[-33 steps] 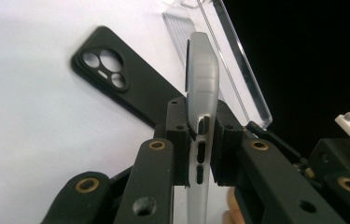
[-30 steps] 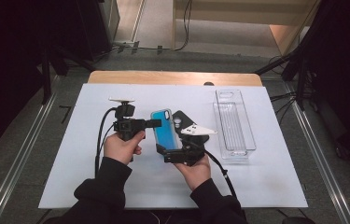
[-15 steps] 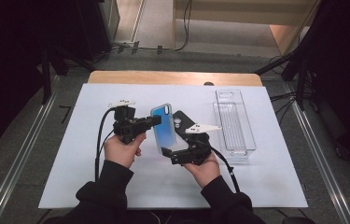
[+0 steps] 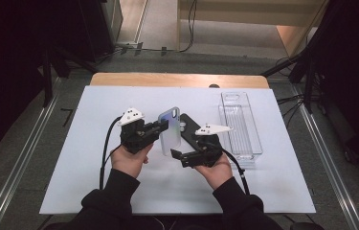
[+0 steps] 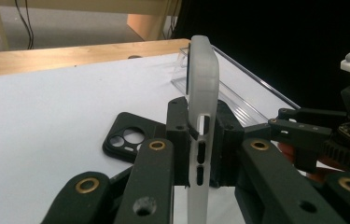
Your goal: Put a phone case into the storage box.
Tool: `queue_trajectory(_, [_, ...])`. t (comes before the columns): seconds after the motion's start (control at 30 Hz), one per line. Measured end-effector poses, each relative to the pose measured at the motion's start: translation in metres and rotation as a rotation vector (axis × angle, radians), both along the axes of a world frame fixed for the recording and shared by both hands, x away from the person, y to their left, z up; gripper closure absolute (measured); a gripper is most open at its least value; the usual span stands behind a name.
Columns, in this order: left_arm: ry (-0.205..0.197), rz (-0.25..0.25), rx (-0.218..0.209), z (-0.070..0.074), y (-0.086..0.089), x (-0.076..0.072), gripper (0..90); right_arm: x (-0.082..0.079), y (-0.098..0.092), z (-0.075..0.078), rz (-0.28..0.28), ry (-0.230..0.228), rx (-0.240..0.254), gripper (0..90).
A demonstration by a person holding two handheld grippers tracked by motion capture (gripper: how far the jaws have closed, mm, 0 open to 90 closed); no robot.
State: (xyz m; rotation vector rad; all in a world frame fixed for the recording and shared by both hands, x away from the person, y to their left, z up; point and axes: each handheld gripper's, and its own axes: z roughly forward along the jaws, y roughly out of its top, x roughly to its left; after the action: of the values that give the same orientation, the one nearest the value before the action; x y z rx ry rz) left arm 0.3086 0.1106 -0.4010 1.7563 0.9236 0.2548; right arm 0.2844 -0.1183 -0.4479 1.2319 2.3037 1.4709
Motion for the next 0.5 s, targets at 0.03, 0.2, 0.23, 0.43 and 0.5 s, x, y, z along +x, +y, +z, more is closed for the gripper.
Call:
queue_trajectory(0.03, [0.000, 0.001, -0.009, -0.001, 0.000, -0.001, 81.1, 0.000, 0.000, 0.000, -0.001, -0.004, -0.004, 0.0])
queue_trajectory(0.2, [0.029, -0.013, -0.030, -0.004, -0.005, -0.002, 81.0, -0.001, -0.001, 0.004, -0.007, -0.017, 0.000, 0.0])
queue_trajectory(0.23, [0.036, -0.020, -0.025, -0.004, -0.006, -0.003, 81.0, -0.001, -0.001, 0.004, -0.006, -0.013, 0.004, 0.0])
queue_trajectory(0.43, [0.055, -0.038, -0.011, -0.008, -0.015, -0.007, 81.0, 0.002, -0.003, 0.009, -0.019, 0.001, 0.014, 0.0])
queue_trajectory(0.5, [0.067, -0.042, -0.014, -0.008, -0.017, -0.008, 81.0, 0.003, -0.002, 0.010, -0.024, 0.002, 0.019, 0.0])
